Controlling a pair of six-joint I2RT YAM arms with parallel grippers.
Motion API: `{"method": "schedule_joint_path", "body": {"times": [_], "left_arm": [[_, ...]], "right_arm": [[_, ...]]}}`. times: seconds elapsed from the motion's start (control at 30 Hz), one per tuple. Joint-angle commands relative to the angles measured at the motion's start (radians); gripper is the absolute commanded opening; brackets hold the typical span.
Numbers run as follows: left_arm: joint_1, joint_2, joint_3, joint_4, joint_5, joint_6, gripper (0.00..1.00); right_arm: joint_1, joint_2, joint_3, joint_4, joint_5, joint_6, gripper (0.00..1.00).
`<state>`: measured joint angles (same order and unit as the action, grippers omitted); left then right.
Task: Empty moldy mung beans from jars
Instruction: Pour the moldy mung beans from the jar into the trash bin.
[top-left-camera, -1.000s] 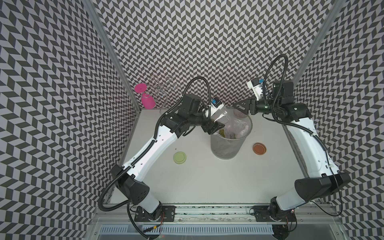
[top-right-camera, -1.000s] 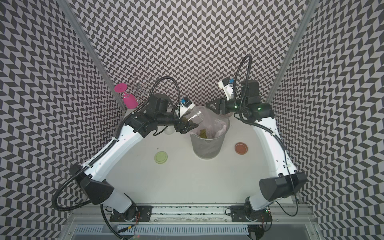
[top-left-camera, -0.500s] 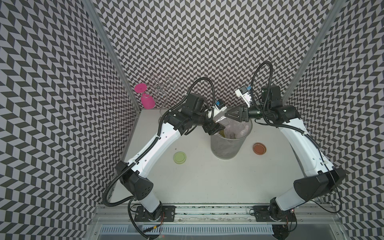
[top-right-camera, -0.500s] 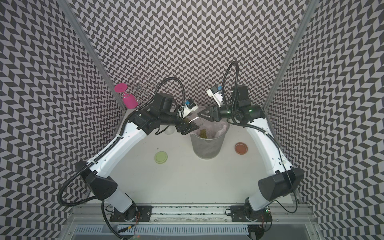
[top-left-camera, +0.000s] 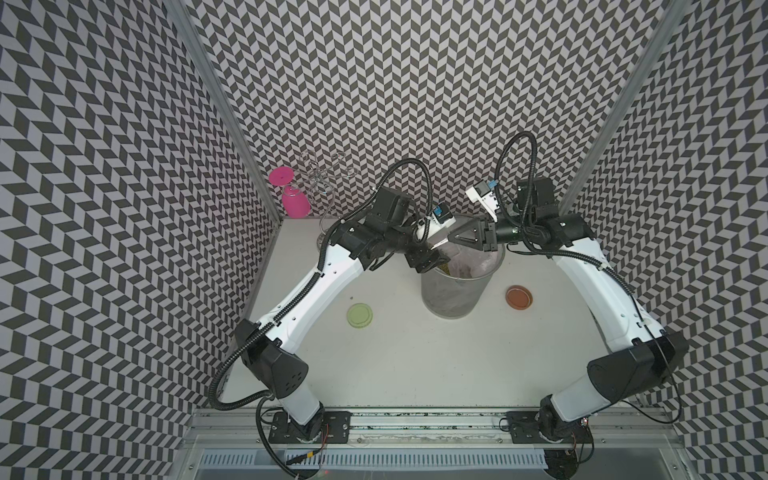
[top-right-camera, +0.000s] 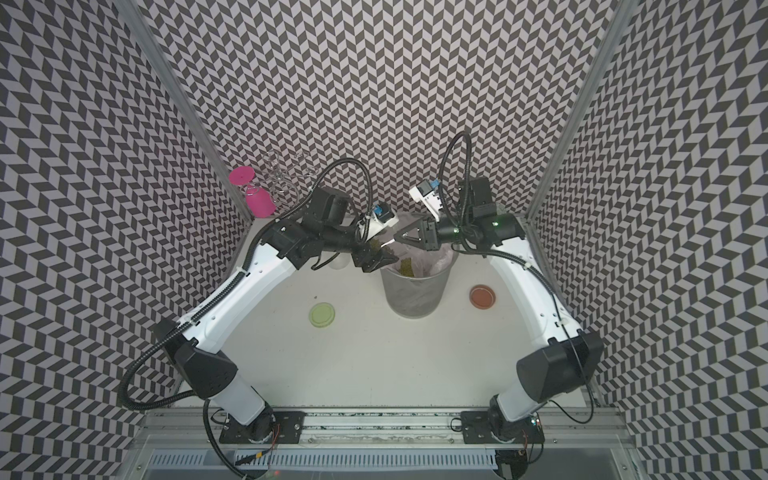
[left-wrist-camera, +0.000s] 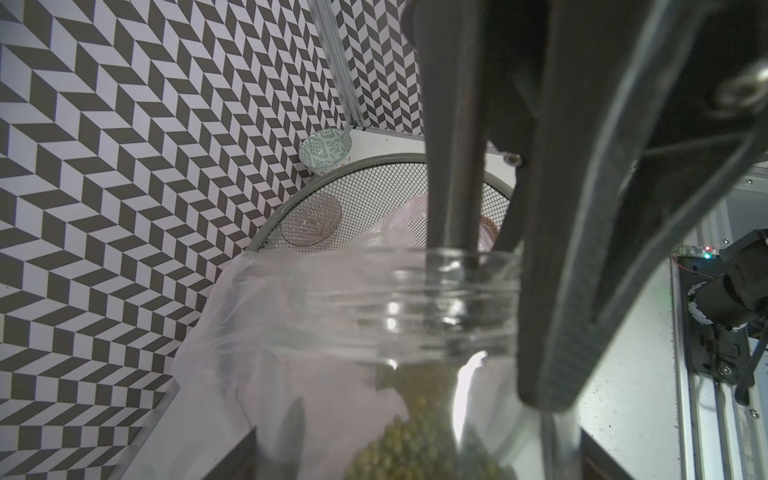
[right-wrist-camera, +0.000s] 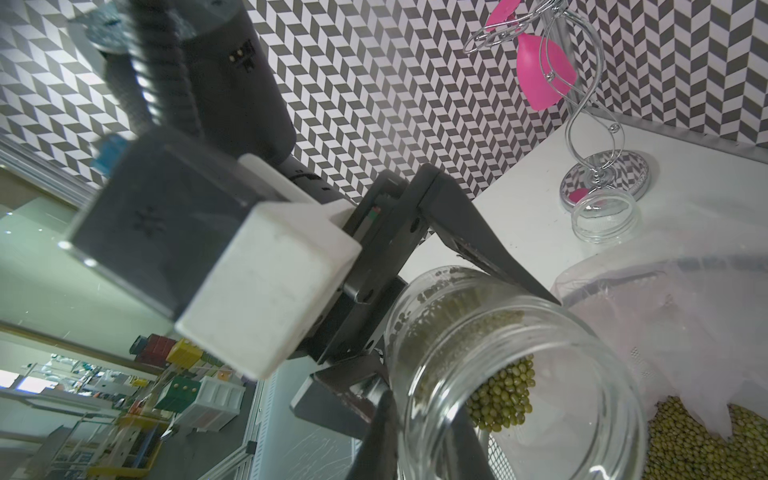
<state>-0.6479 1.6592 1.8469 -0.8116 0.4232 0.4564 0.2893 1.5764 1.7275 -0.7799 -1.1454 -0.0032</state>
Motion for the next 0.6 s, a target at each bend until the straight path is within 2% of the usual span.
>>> {"method": "schedule_joint_path", "body": {"times": [0.0,0.13,0.33,0.4,0.47,0.57], "left_arm": [[-0.015,0.001,0.072,0.071,0.049,0.033,0.07],[-0.015,0.005,0.08,0.068,0.03,0.056,0.07],[-0.015,-0.005,0.084,0.067,0.016,0.103,0.07],[-0.015,-0.008,0.087,0.062,0.028,0.115,0.07],[-0.015,-0.009,0.088,0.061,0.038,0.124,0.07],[-0.015,-0.01,0.09,0.057,0.039,0.13,0.08]], "right_arm": [[0.008,-0.018,-0.023,0.026,-0.02,-0.033,0.13],[0.007,-0.026,-0.046,0.024,-0.052,-0.04,0.11],[0.009,-0.034,-0.064,0.024,-0.097,-0.051,0.3],[0.013,-0.038,-0.068,0.023,-0.112,-0.054,0.34],[0.017,-0.041,-0.066,0.022,-0.113,-0.059,0.33],[0.017,-0.046,-0.068,0.021,-0.11,-0.058,0.21]]}}
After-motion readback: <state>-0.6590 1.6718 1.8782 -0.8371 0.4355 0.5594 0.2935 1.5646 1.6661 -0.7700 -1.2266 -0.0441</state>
